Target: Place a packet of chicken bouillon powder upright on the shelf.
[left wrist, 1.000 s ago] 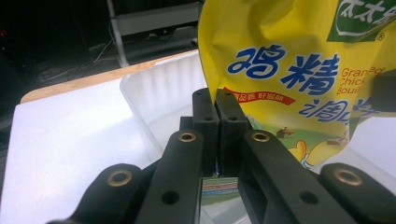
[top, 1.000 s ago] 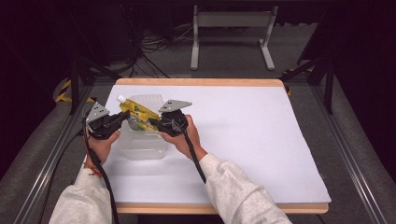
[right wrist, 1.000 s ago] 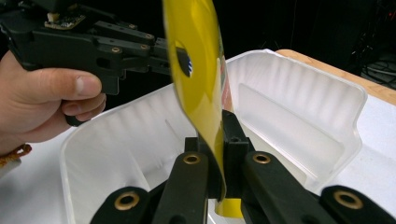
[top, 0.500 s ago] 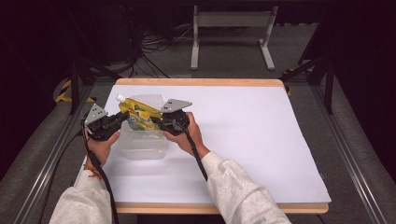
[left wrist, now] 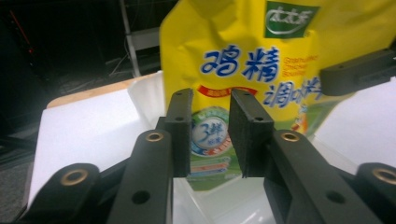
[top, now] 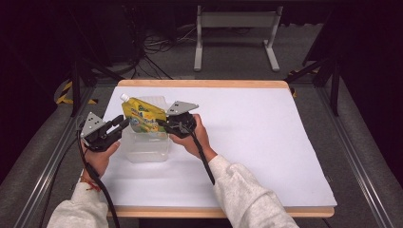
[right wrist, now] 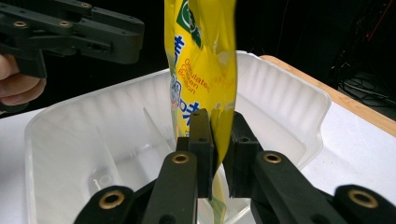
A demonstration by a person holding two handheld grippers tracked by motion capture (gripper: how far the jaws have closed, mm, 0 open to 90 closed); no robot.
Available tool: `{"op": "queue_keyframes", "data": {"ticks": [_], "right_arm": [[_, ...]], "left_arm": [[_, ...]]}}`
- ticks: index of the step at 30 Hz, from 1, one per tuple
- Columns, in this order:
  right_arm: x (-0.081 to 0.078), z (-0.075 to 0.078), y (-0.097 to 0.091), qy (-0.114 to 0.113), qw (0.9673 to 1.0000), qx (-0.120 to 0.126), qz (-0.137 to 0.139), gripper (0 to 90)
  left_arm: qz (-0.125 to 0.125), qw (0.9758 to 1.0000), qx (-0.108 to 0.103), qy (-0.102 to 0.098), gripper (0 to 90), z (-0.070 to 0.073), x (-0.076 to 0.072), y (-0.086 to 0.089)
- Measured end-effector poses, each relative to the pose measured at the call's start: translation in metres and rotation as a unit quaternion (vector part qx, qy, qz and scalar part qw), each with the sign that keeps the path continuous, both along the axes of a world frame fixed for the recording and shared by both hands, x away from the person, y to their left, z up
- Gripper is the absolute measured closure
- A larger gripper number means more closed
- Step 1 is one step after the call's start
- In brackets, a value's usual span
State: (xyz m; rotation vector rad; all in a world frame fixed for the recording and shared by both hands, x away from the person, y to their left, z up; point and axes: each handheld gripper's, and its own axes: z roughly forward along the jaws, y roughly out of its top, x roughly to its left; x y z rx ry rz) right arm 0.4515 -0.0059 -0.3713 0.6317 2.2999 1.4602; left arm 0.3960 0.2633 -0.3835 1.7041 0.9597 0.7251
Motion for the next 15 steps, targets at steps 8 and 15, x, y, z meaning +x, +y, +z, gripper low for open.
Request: {"op": "queue_keyframes", "data": {"ticks": [8,15], "right_arm": [[-0.001,-0.002,-0.003,-0.003,1.0000,-0.004,-0.002,82.3],[-0.002,-0.003,-0.006,-0.003,1.0000,-0.009,-0.001,82.3]], "left_arm": [[-0.015,0.9996,0.024,0.004,70.4,-0.003,-0.003,-0.010],[-0.023,0.9992,0.032,0.004,69.8,-0.002,-0.003,-0.015]]}}
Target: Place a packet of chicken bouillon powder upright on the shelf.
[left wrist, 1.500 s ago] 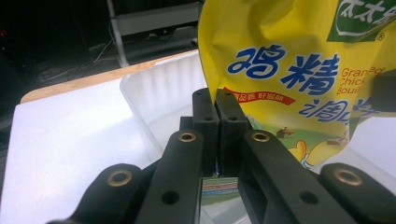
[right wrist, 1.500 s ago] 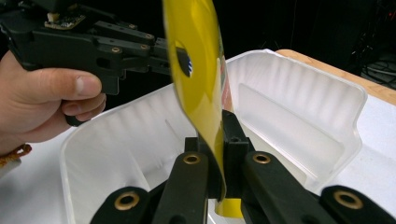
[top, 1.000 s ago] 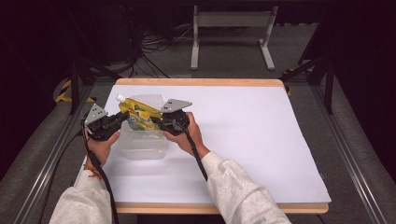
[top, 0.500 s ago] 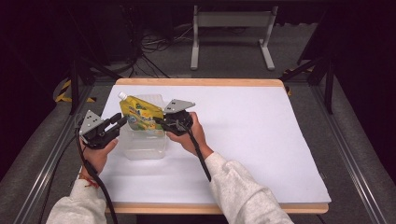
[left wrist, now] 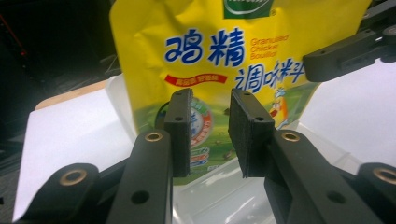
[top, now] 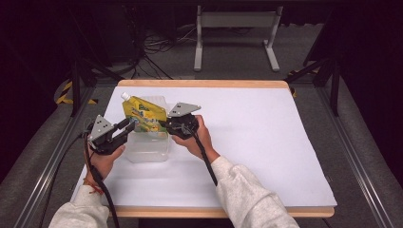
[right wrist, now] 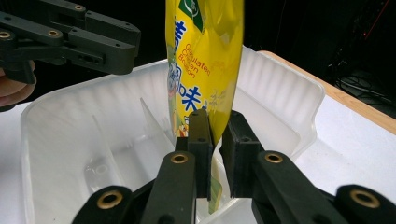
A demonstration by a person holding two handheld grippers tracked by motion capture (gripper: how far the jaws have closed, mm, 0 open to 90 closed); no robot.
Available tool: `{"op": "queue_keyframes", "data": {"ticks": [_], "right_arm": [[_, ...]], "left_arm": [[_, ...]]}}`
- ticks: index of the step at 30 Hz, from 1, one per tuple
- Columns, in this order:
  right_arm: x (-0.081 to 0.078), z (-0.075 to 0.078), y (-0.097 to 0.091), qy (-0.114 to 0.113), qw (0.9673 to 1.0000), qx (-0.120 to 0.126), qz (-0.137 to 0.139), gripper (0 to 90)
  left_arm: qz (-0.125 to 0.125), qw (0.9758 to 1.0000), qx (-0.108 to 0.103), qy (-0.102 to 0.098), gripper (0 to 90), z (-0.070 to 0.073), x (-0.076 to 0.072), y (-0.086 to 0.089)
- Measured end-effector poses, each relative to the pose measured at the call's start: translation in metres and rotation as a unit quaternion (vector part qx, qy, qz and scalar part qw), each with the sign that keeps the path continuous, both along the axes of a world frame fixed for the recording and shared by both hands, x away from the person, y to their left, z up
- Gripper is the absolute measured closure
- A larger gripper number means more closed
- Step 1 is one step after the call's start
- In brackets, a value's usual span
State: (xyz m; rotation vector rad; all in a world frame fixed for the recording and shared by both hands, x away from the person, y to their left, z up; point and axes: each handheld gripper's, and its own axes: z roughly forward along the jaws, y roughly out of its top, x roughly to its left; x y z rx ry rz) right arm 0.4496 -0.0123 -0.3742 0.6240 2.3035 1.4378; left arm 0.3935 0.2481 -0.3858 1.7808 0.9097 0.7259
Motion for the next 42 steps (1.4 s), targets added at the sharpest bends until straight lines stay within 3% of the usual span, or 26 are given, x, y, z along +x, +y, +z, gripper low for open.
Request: {"op": "queue_keyframes", "data": {"ticks": [18,35,42], "right_arm": [[-0.008,0.007,-0.015,-0.007,0.9998,-0.020,-0.004,81.3],[-0.012,0.013,-0.061,-0.018,0.9982,-0.049,-0.031,82.0],[-0.017,0.016,-0.080,-0.034,0.9956,-0.079,-0.038,81.6]], "left_arm": [[-0.019,0.9997,0.011,-0.009,69.4,0.006,-0.003,-0.013],[-0.051,0.9983,0.025,-0.016,68.5,0.011,-0.013,-0.035],[-0.074,0.9965,0.035,-0.020,66.7,0.011,-0.026,-0.047]]}}
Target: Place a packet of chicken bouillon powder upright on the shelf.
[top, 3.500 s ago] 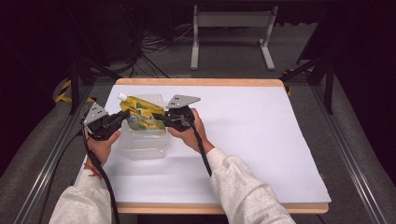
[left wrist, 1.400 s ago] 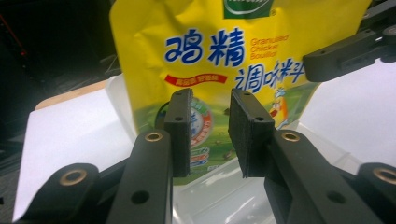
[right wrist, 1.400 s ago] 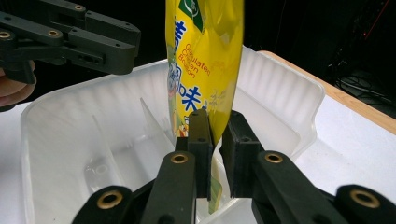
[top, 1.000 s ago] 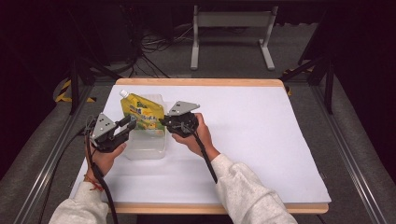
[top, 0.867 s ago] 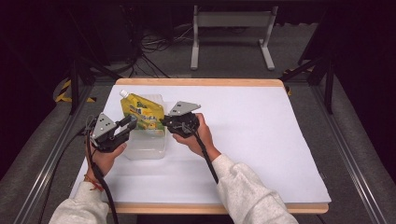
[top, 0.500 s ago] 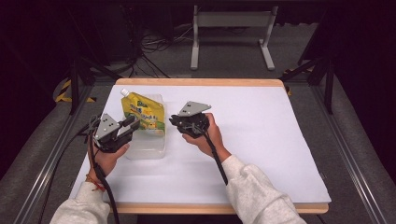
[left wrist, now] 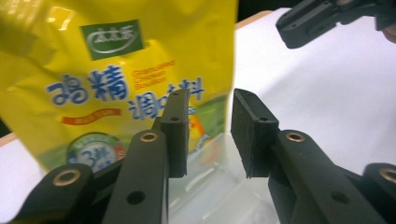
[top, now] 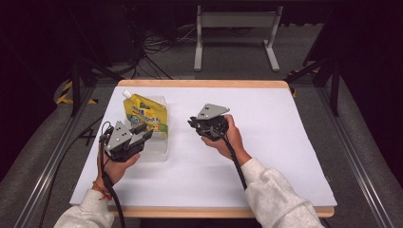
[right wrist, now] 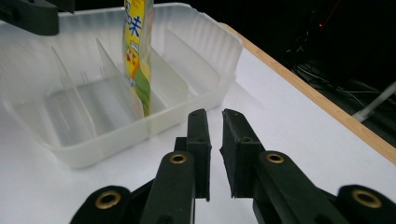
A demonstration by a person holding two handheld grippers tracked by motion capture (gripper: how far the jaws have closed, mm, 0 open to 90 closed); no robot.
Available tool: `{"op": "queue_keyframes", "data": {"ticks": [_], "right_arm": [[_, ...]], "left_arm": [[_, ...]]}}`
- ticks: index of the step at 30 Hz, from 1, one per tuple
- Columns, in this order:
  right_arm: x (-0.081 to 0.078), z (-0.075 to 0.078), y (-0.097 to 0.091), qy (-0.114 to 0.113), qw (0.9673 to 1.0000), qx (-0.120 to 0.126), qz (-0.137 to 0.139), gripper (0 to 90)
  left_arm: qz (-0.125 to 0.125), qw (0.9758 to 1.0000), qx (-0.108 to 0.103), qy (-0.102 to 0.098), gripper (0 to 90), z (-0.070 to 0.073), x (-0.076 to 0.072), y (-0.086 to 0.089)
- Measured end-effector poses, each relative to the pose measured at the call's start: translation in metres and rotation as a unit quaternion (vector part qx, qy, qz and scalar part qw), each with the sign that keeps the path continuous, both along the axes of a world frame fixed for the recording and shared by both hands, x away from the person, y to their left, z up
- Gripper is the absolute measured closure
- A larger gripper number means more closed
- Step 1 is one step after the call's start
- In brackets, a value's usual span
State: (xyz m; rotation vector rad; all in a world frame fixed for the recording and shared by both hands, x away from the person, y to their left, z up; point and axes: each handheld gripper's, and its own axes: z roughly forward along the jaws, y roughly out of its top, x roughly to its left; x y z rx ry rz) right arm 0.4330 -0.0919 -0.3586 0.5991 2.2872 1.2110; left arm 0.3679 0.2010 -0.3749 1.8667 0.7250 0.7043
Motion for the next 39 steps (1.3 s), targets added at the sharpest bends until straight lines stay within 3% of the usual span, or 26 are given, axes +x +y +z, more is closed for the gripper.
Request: {"op": "queue_keyframes", "data": {"ticks": [12,24,39], "right_arm": [[-0.006,0.005,-0.019,-0.011,0.9992,-0.040,-0.004,79.2],[-0.011,0.004,-0.041,-0.010,0.9974,-0.068,-0.022,69.6],[-0.021,-0.005,-0.069,-0.008,0.9931,-0.113,-0.029,59.3]], "left_arm": [[-0.027,0.9996,0.012,0.001,59.3,-0.002,-0.015,-0.015],[-0.055,0.9980,0.029,0.007,51.4,-0.008,-0.028,-0.029],[-0.067,0.9962,0.053,0.015,40.3,-0.021,-0.038,-0.044]]}}
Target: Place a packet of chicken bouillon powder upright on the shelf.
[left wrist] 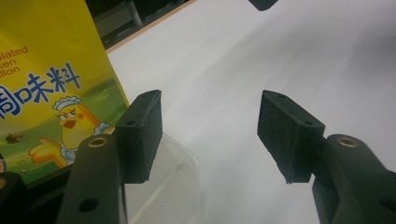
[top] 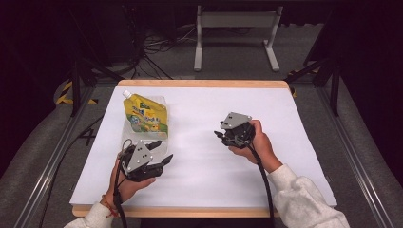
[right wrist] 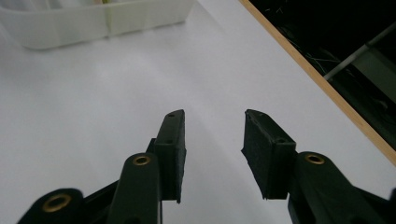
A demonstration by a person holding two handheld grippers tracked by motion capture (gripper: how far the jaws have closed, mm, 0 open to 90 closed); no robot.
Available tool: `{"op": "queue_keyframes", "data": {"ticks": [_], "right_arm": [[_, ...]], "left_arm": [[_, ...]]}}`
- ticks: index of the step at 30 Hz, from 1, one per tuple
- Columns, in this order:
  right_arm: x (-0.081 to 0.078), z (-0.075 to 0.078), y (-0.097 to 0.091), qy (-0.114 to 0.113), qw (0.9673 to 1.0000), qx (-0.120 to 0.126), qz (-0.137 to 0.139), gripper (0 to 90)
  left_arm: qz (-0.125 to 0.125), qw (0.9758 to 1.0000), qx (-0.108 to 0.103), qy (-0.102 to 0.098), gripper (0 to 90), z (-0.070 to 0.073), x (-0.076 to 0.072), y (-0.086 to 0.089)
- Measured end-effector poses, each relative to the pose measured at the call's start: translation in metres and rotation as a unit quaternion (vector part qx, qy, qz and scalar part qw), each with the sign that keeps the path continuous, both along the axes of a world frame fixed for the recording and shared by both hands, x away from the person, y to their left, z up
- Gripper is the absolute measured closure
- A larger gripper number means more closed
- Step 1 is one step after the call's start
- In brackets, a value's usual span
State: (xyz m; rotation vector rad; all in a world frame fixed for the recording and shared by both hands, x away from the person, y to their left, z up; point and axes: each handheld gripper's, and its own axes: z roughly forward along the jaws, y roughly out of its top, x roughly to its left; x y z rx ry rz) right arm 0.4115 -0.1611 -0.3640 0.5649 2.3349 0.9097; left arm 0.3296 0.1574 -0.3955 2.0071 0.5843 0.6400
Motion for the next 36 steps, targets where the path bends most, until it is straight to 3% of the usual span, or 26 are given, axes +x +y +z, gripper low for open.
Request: {"op": "queue_keyframes", "data": {"ticks": [3,20,36], "right_arm": [[-0.003,-0.001,-0.007,0.001,1.0000,-0.004,-0.001,58.3],[-0.020,-0.009,-0.049,0.006,0.9997,0.001,-0.023,48.9],[-0.044,-0.026,-0.094,0.011,0.9986,-0.024,-0.046,40.3]], "left_arm": [[-0.004,0.9999,0.013,0.002,39.3,-0.004,-0.002,-0.004],[-0.027,0.9987,0.038,0.020,27.6,-0.017,-0.010,-0.015],[-0.037,0.9970,0.055,0.041,17.8,-0.027,-0.010,-0.019]]}}
